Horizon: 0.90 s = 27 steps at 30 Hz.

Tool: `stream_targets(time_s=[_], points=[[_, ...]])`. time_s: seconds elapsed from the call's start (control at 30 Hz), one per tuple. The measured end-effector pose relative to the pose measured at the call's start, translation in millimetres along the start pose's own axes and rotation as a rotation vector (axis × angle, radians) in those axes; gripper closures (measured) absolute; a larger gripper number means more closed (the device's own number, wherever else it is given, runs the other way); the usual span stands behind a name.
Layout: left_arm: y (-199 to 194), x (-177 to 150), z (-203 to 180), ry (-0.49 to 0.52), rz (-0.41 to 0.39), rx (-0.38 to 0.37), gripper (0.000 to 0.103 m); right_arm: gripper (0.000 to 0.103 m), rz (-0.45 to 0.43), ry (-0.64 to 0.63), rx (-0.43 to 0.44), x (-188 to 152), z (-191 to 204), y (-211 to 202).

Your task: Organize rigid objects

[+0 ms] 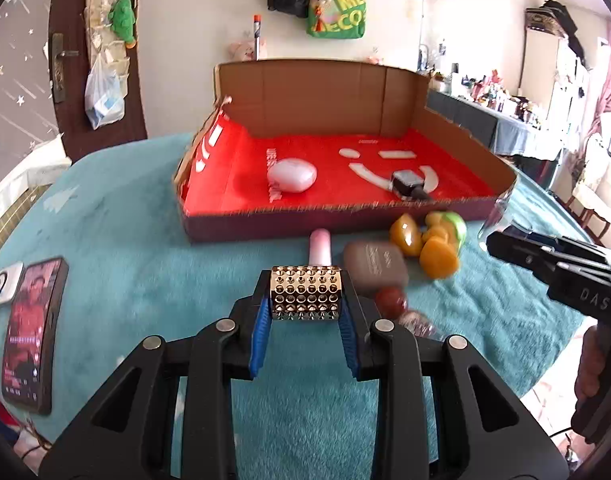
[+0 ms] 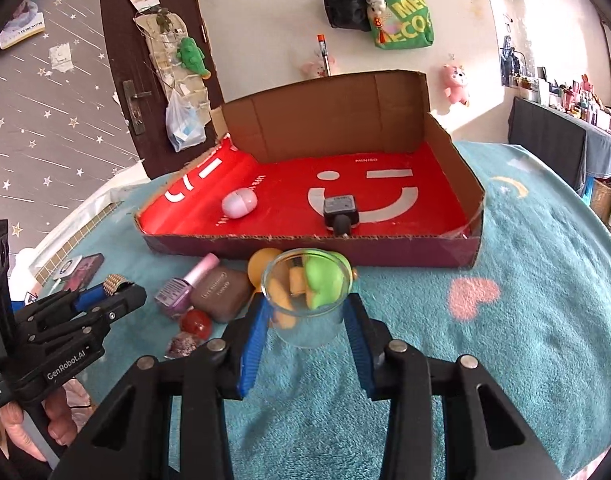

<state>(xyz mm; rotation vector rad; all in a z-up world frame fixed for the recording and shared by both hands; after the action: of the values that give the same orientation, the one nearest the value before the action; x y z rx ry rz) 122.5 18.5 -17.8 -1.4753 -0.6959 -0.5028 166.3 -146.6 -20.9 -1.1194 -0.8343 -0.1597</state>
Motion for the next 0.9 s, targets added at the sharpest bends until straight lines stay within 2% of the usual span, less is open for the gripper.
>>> stream_targets(time_s=[0.47, 0.9], points=[[-5, 47, -14, 0.072, -0.07, -0.041, 0.075, 0.062, -0.015, -0.035, 0.028, 23, 9, -1], [5, 62, -18, 0.077, -0.056, -0.086, 0.075, 0.062, -0.008, -0.032, 0.053, 34, 10, 2]])
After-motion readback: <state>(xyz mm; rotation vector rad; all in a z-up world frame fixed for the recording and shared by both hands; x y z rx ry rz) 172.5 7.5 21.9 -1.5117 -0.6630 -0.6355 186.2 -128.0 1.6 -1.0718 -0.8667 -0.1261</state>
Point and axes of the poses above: each gripper's, at about its wrist camera, not at the fingertips, and y roughly the way its jaws point, z to its left, x to its top, the point moved 10 cm from there along y, roughly the way its jaws point, and after that the axes turned 9 degrees about z, right-handed, at the moved point
